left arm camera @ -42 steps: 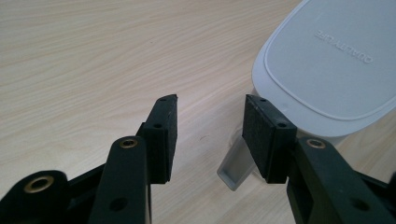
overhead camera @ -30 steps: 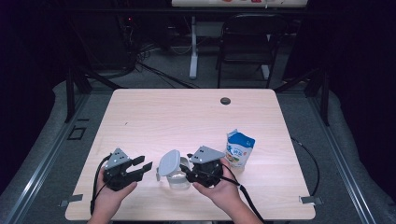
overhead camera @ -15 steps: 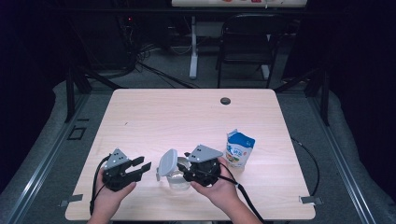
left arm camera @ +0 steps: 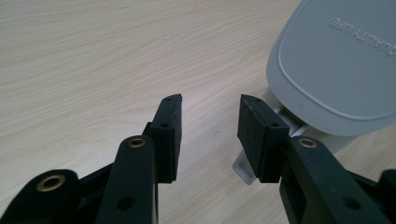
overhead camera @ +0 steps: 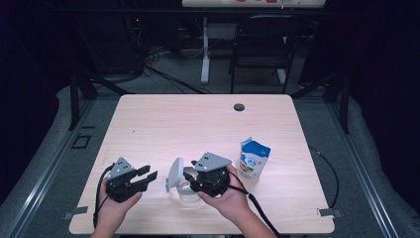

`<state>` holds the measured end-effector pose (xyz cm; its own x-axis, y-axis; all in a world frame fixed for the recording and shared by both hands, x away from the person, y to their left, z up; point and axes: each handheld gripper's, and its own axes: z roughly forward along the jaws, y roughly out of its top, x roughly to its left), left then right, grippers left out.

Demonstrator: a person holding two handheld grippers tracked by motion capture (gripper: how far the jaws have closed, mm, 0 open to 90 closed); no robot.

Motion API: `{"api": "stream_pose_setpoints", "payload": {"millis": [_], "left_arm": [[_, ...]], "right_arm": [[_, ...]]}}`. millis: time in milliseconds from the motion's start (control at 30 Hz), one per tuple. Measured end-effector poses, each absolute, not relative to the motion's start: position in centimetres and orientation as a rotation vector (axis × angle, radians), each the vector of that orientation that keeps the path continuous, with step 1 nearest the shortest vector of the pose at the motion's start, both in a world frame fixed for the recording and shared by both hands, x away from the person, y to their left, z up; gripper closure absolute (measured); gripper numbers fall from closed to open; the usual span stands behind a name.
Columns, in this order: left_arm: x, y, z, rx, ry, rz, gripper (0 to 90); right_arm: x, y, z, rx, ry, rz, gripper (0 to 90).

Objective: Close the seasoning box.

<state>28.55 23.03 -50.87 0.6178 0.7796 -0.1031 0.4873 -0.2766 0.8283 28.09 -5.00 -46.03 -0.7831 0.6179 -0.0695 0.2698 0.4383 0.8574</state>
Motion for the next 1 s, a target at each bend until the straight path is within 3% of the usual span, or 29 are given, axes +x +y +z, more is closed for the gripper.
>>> {"api": "stream_pose_setpoints", "payload": {"millis": [1000], "left_arm": [[28.7, 23.3, -51.2, 1.937, 1.024, 0.407, 59.6]], "right_arm": [[28.1, -3.1, -45.1, 0.692, 2.339, 1.282, 55.3]]}}
